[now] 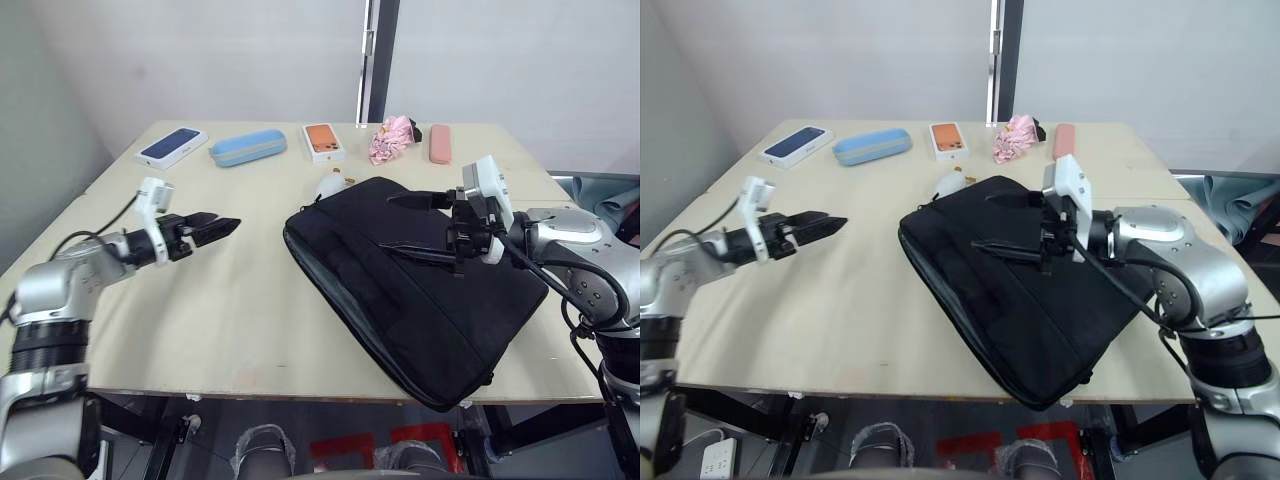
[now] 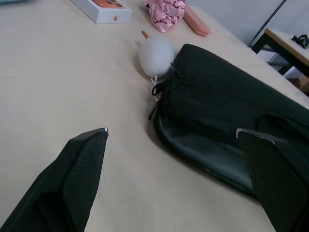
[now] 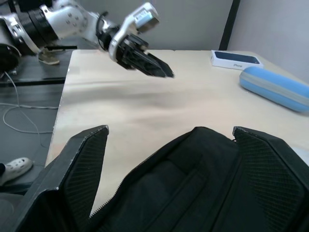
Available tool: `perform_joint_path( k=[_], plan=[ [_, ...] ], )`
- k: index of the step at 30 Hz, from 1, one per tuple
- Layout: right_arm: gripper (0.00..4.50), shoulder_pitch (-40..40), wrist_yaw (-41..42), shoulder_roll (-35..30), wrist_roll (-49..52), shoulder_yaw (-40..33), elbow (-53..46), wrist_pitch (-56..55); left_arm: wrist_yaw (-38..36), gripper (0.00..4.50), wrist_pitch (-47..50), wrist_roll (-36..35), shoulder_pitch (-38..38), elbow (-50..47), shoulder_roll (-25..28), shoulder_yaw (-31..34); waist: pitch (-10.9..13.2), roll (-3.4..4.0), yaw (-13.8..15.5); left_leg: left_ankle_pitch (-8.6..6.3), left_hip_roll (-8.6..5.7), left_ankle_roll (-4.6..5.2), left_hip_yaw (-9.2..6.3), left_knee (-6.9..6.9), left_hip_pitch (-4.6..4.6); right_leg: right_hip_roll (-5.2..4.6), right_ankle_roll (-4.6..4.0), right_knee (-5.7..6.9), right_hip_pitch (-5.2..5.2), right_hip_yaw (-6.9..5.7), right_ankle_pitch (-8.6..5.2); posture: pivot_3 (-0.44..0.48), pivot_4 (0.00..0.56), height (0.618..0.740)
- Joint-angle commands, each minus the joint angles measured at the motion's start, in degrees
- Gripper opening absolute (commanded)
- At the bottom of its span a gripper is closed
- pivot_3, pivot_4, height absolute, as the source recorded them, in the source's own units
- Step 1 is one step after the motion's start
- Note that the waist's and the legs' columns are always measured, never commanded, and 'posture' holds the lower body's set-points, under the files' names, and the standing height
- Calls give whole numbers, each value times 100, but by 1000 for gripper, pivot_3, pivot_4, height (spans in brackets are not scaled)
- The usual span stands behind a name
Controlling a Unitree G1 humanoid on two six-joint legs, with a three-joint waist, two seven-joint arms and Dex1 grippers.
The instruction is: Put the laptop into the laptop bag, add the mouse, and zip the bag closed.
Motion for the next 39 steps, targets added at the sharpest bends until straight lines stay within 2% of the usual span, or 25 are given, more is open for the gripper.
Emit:
perform_joint_path(
  k=[1,5,10,15,21,24,25,26,31,32,34,35,39],
  plan=[
    [4316,-57,-201,53,58,-43,-175,8,0,4500,-575,366,-610,816,-440,-348,0,0,6,0,0,-1,1,0,-1,0,0,-1,0,1,0,0,150,740],
    [4316,6,-330,31,42,-11,-281,27,67,4500,-1551,841,-1460,2471,-1120,-497,0,-1,12,1,-4,0,-4,1,-10,-1,3,-9,0,-2,2,0,150,740],
    [4316,115,-509,-64,101,-153,-430,111,-112,4500,-2270,1320,-2024,3949,-1481,-646,0,-1,-14,1,-4,0,-2,-16,-12,2,7,-28,-1,-4,4,0,150,740],
    [4316,265,-679,-133,207,-292,-620,245,-438,4500,-2467,1598,-2254,4752,-1695,-698,0,-1,22,2,-5,0,-1,-31,-15,1,8,-50,1,-8,5,0,150,740],
    [4316,318,-835,-187,220,-340,-682,272,-662,4500,-2593,1717,-2476,5067,-1812,-611,0,-1,109,1,-6,0,-3,-30,-10,-3,7,-52,11,-11,6,0,150,740],
    [4357,331,-866,-195,212,-327,-685,252,-785,3649,-2567,1789,-2499,5099,-1831,-621,0,-1,109,1,-6,-1,-4,-31,-8,-3,7,-52,12,-12,6,0,150,740],
    [4357,328,-869,-197,205,-321,-674,242,-832,3232,-2546,1812,-2493,5084,-1837,-627,0,-1,109,1,-6,-1,-4,-32,-8,-3,7,-52,12,-13,6,0,150,740],
    [4357,322,-875,-196,205,-316,-667,242,-860,3050,-2534,1827,-2486,5072,-1838,-625,0,-1,109,1,-6,-1,-4,-32,-8,-3,7,-52,12,-13,6,0,150,740],
    [4357,274,-885,-183,207,-272,-613,263,-808,1304,-2627,1910,-2441,5069,-1809,-591,0,-1,116,1,-6,-1,-4,-36,-10,-3,7,-60,12,-15,6,0,150,740],
    [4357,266,-888,-182,208,-260,-605,275,-811,797,-2626,1911,-2436,5069,-1803,-581,0,-1,118,1,-6,-1,-5,-37,-10,-3,7,-61,13,-15,6,0,150,740],
    [4357,251,-886,-185,216,-235,-588,303,-799,262,-2632,1907,-2424,5059,-1789,-564,0,-1,116,1,-6,-1,-4,-38,-10,-3,7,-62,13,-15,6,0,150,740],
    [4357,234,-885,-175,247,-226,-569,337,-781,70,-2639,1898,-2412,5043,-1781,-549,0,-1,115,1,-6,-1,-4,-38,-10,-3,7,-62,13,-15,6,0,150,740],
    [4357,156,-867,-116,214,-99,-432,375,-656,70,-2624,1780,-2336,4796,-1787,-421,1,-1,108,0,-6,-2,-4,-39,-8,-3,8,-60,13,-14,6,0,150,740]
  ],
)
